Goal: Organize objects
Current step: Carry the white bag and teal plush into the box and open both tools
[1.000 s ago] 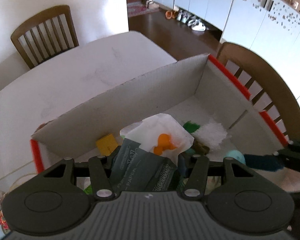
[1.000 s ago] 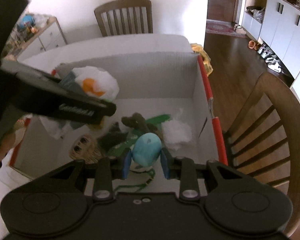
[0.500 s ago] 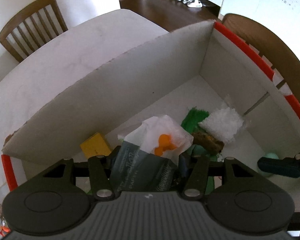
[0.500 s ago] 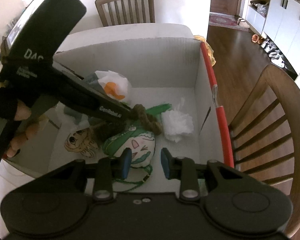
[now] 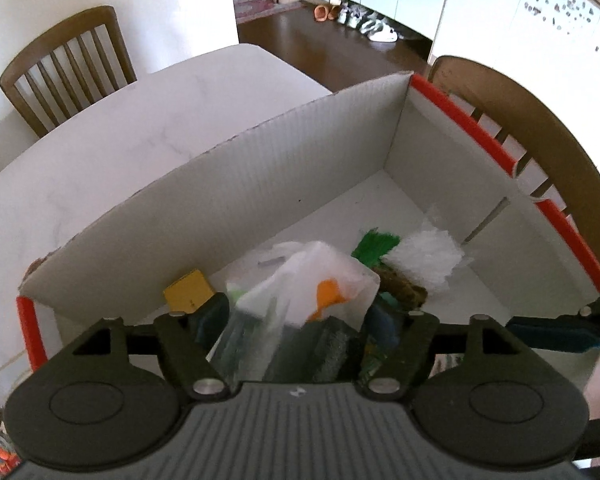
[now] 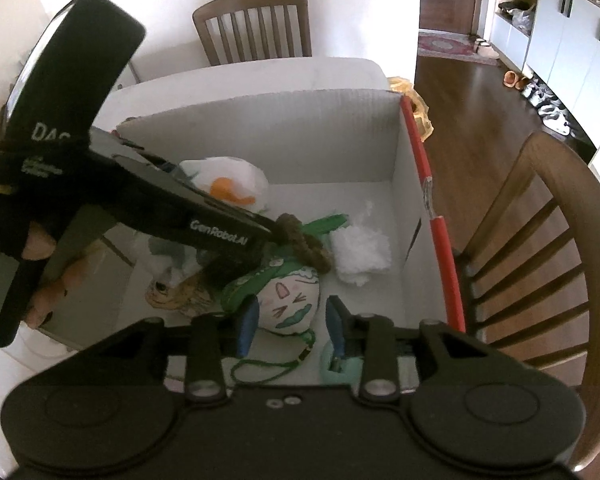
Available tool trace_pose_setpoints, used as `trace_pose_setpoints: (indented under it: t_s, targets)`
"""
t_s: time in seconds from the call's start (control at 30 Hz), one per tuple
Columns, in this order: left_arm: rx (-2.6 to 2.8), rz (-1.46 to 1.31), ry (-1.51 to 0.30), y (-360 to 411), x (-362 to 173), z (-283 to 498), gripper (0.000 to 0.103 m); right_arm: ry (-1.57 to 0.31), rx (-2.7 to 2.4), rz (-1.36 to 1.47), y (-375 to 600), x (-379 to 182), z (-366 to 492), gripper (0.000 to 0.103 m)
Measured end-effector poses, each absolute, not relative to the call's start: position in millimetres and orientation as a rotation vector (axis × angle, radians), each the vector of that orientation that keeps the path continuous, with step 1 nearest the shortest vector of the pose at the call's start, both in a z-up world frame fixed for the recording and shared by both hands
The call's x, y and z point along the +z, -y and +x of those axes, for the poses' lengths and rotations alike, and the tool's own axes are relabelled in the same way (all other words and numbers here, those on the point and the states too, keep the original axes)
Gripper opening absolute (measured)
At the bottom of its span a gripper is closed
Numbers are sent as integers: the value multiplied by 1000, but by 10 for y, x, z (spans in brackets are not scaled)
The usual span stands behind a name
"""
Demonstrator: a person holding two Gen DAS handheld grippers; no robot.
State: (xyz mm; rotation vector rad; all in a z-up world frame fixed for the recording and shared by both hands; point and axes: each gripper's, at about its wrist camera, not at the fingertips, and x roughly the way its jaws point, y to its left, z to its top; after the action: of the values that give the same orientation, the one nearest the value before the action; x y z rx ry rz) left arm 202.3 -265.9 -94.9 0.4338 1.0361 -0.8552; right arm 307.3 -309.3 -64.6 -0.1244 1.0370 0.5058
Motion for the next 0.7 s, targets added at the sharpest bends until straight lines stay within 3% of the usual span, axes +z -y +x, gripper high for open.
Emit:
trace_pose_setpoints:
  t_s: [0.27, 0.7]
  targets:
    - [-878, 355, -980, 2470, -724, 1932, 74, -998, 505, -120, 3080, -447, 2934, 44]
    - [-888, 230, -881, 1807, -239, 1801, 74, -914, 521, -99, 2946, -81, 2616, 47]
